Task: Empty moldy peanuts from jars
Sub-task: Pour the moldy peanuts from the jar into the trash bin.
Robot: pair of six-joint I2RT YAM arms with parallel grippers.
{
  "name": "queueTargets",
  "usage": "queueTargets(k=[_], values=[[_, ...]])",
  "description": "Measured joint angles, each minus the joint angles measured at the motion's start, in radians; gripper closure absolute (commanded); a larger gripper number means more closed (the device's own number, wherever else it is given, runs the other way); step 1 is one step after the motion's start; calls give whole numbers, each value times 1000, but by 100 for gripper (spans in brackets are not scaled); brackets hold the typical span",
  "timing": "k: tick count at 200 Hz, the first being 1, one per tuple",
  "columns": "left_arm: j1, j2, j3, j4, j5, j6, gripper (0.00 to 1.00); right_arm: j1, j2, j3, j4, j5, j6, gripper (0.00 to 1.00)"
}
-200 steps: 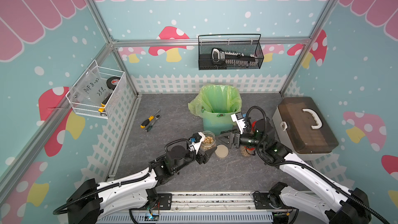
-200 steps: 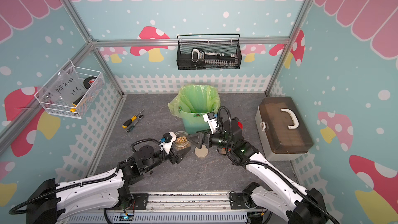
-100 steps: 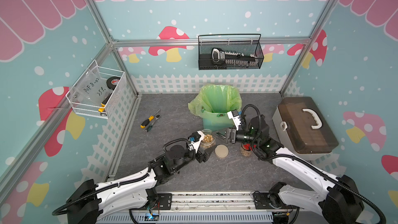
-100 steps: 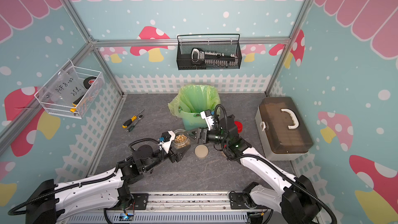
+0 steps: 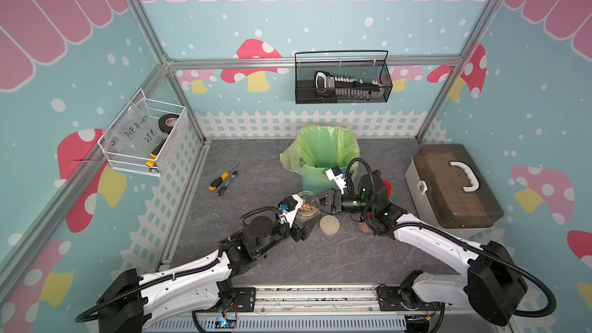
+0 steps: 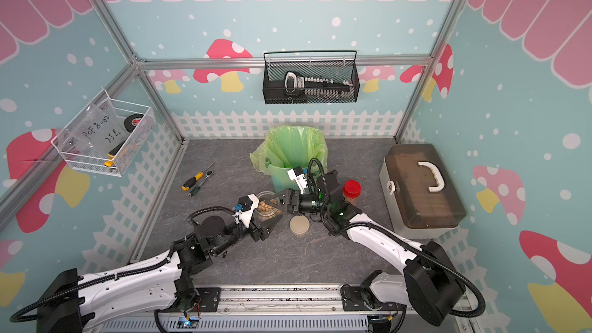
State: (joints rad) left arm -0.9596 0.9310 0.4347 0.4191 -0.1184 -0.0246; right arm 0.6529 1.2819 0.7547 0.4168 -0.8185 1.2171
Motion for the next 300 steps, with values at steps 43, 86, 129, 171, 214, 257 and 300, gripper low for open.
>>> queueTargets(k=[43,86,129,171,214,257,300], values=[[0,-32,-2,-9,-12,6,72,11,17,41,21,-6,43,21],[-4,-31,-2,-6,-18,27,72,11,16,41,25,7,95,24],[-5,-31,-2,3,-20,29,71,29,17,41,32,2,102,21],[-6,-25,-2,-3,-21,52,71,29,17,45,5,9,110,32],[-6,-11,-2,-10,-21,63,54,27,17,45,-25,18,114,42],[-6,2,-1,-7,-24,63,36,23,19,45,-42,18,108,45],[-6,2,-1,-6,-26,66,21,15,20,45,-35,8,110,48]])
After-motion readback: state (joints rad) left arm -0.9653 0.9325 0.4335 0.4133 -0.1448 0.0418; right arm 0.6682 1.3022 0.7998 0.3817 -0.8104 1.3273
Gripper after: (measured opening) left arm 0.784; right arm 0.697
